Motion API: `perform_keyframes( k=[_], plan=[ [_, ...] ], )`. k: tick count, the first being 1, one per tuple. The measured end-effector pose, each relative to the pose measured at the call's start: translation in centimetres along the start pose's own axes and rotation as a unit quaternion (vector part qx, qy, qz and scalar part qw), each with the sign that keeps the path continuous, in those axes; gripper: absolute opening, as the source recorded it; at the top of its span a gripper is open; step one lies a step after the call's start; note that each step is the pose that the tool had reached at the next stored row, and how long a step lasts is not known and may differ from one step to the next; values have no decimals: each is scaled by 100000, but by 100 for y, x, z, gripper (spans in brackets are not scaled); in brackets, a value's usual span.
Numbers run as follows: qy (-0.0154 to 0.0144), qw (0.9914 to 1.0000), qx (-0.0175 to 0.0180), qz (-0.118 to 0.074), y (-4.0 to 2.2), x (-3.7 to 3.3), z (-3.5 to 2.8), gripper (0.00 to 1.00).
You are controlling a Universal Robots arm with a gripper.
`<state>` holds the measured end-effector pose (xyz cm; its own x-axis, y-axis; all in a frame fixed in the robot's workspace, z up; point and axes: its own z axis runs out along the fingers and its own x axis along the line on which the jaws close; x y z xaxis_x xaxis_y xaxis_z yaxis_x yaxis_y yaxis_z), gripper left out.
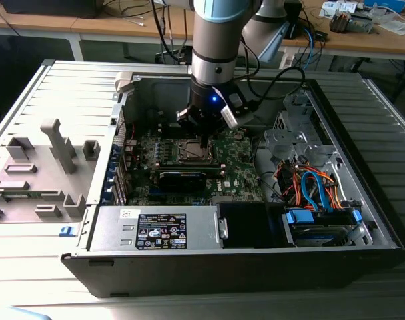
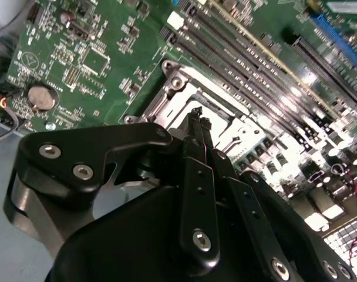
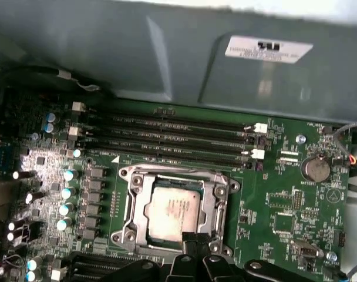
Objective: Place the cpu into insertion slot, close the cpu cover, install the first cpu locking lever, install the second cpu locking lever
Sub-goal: 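Install the second cpu locking lever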
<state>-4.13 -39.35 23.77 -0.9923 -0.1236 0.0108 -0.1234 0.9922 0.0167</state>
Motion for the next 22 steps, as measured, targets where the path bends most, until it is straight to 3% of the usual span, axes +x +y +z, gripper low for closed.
perform_keyframes(
  k=[4,5,7,10,13,18,19,22],
  plan=[
    [-35,100000,-273,-6,-86,10,6,11],
    [-75,99998,-604,-10,-192,23,23,11],
    [-92,99997,-733,-6,-247,30,33,11],
    [-102,99997,-823,-12,-279,35,55,11],
    [-160,99992,-1280,-17,-289,43,90,11],
    [-224,99984,-1795,-51,-306,126,145,11],
    [-240,99981,-1936,-53,-309,149,153,11],
    [-356,99961,-2786,-59,-337,238,174,11]
  ],
)
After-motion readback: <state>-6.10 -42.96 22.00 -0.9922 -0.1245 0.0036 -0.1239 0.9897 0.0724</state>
